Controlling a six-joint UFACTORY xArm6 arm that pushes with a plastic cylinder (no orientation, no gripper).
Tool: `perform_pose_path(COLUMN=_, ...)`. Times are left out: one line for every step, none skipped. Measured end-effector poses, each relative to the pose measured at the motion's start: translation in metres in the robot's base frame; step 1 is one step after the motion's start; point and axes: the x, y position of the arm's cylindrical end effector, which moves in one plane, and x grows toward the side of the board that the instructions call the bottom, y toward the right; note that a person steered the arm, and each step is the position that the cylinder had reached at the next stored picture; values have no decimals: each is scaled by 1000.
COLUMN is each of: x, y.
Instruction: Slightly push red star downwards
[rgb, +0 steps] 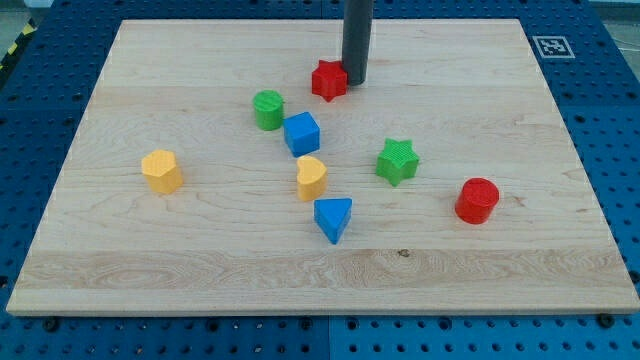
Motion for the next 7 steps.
perform_pose_path(x=-13, y=-12)
perform_pose_path(x=-23, y=-21)
perform_pose_path(x=-21, y=-24)
perform_pose_path(x=-19, y=-5)
perform_pose_path(x=-27, y=41)
perform_pose_path(x=-26, y=69)
perform_pose_path(x=-26, y=46)
